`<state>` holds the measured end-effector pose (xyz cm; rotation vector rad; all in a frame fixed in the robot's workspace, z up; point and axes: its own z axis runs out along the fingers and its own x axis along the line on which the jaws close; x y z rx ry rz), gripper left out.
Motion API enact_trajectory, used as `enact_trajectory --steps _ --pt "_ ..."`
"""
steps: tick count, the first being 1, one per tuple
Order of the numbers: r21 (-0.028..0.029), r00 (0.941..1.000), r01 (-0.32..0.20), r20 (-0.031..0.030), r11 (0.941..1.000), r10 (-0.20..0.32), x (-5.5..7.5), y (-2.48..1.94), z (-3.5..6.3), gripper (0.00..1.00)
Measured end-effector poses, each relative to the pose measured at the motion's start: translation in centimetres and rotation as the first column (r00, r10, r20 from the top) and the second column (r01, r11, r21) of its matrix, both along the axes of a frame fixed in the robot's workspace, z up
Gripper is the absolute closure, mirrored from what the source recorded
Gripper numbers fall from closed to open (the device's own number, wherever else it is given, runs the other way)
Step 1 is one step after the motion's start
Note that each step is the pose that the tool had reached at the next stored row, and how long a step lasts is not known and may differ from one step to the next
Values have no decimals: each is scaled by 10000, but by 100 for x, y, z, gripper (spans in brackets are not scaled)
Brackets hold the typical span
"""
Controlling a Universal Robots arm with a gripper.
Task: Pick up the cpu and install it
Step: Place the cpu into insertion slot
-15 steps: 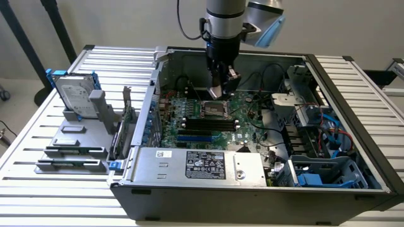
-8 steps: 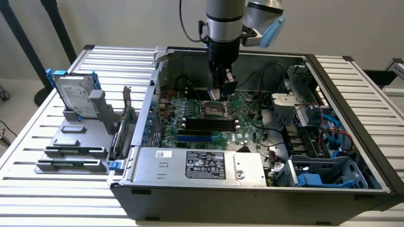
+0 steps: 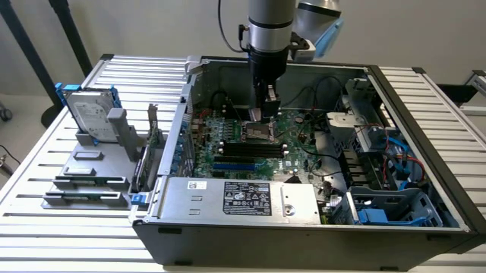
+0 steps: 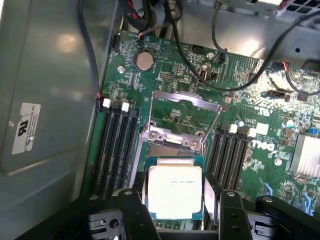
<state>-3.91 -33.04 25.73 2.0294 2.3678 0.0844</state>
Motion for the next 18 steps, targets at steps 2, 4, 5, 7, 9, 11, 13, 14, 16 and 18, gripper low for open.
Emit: enact_trajectory --steps 2,4,5,7,9,11,13,14,16,18 --pt "-2 9995 296 -98 9996 -296 0 0 -8 45" --pt "-6 9981 591 -178 9983 -591 0 0 -17 45" --pt "-10 9969 758 -200 9971 -758 0 0 -23 45" --pt "-12 9935 1117 -217 9937 -1117 0 0 -43 45" --pt "-11 9888 1476 -217 9890 -1476 1 0 -73 45" --pt "-12 9828 1832 -217 9831 -1831 0 0 -105 45" --pt "-11 9758 2175 -217 9760 -2175 0 0 -141 45" --pt "-11 9738 2264 -217 9740 -2263 1 0 -159 45" --pt "-11 9728 2307 -217 9730 -2306 0 2 -193 45" --pt "-11 9728 2307 -216 9730 -2307 0 6 -220 45"
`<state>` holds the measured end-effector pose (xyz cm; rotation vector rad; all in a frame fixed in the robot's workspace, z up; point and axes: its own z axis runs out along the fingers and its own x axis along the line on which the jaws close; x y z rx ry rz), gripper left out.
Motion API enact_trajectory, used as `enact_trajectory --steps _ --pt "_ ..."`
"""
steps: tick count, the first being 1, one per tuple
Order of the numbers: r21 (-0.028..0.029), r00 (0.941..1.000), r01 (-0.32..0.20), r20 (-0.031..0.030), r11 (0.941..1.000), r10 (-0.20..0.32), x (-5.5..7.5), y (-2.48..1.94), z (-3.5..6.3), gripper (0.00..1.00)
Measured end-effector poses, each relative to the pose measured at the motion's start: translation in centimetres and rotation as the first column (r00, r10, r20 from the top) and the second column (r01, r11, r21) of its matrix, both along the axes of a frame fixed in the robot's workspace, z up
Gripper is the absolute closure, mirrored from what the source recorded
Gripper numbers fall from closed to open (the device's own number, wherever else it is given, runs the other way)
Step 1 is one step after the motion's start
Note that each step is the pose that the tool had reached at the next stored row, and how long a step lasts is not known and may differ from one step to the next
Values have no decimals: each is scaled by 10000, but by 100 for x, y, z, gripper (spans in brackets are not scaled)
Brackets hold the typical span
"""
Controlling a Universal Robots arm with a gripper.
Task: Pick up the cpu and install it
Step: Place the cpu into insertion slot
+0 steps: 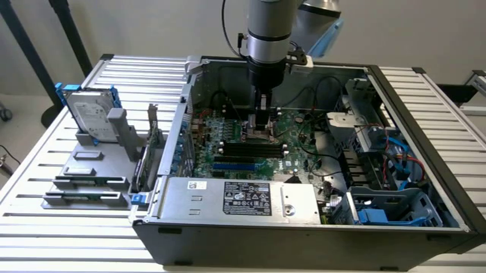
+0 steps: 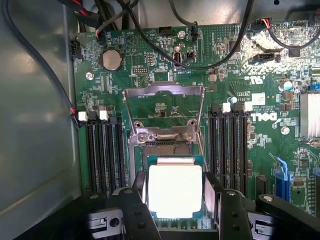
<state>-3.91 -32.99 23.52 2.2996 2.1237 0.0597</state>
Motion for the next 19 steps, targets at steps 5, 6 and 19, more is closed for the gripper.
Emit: enact_trajectory --steps 5,6,19 --pt "-1 10000 -74 4 10000 74 0 5 -44 45" --pt "0 9999 -122 4 9999 122 -1 5 -51 45" --pt "-1 9978 -659 -5 9978 659 -1 5 -124 45"
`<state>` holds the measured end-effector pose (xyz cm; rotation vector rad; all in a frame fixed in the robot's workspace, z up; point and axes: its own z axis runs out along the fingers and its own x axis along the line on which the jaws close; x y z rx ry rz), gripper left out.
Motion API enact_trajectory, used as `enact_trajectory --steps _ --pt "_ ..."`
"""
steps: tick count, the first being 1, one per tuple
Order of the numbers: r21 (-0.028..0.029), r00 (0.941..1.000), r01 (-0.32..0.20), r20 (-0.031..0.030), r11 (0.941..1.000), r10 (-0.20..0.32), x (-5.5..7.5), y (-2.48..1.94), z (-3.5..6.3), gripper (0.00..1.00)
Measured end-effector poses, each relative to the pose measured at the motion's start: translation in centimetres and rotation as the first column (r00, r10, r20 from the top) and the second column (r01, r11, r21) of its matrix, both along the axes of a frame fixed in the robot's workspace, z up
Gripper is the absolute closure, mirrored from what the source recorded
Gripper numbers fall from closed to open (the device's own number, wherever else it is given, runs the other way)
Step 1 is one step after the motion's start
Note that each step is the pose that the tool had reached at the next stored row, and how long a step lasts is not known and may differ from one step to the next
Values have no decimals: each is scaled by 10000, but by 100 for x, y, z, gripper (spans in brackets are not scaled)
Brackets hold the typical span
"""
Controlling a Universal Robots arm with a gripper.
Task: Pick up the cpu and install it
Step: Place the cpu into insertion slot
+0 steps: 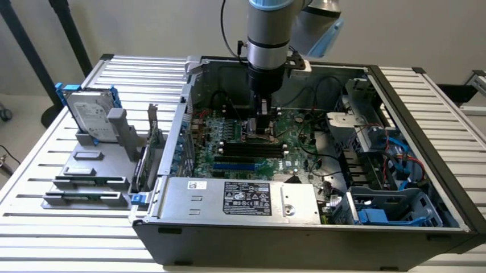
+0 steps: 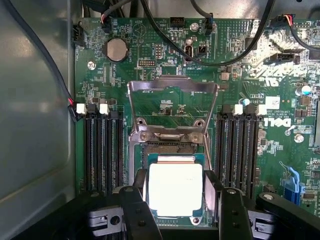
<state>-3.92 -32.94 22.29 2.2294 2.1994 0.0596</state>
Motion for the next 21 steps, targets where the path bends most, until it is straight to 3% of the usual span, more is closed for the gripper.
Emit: enact_trajectory --steps 12,21 --pt "1 10000 -1 0 10000 1 1 1 -81 45" --pt "-32 10000 -1 -16 10000 1 1 21 -164 45"
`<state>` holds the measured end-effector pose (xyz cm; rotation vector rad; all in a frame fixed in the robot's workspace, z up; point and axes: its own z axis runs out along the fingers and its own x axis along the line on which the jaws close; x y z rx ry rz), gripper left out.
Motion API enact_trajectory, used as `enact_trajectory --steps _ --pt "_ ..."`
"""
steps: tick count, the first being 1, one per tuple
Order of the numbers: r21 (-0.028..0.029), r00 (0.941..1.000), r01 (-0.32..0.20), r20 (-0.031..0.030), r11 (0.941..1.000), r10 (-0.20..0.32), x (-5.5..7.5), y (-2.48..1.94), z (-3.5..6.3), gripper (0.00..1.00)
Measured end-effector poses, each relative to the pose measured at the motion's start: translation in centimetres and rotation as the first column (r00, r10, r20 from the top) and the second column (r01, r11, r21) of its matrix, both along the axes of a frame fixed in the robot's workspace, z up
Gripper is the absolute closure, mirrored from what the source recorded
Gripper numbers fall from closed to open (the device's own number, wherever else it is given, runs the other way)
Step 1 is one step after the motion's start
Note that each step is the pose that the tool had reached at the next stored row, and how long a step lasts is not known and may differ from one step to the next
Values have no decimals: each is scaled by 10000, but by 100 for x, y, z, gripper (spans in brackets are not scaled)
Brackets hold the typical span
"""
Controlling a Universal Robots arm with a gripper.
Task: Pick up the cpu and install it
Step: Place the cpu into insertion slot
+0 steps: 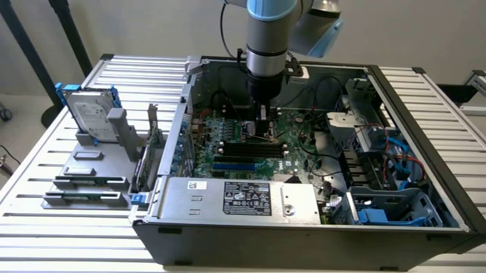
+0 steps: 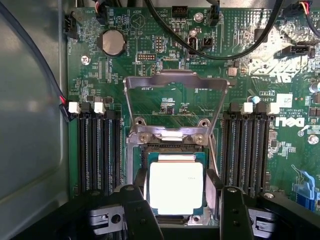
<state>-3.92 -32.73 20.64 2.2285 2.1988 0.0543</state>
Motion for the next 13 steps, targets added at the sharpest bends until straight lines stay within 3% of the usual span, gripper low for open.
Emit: enact_trajectory --steps 6,13 --pt "-6 10000 0 -85 10000 0 3 30 -7 45" --pt "-18 9999 5 -111 10000 -5 27 38 -40 45"
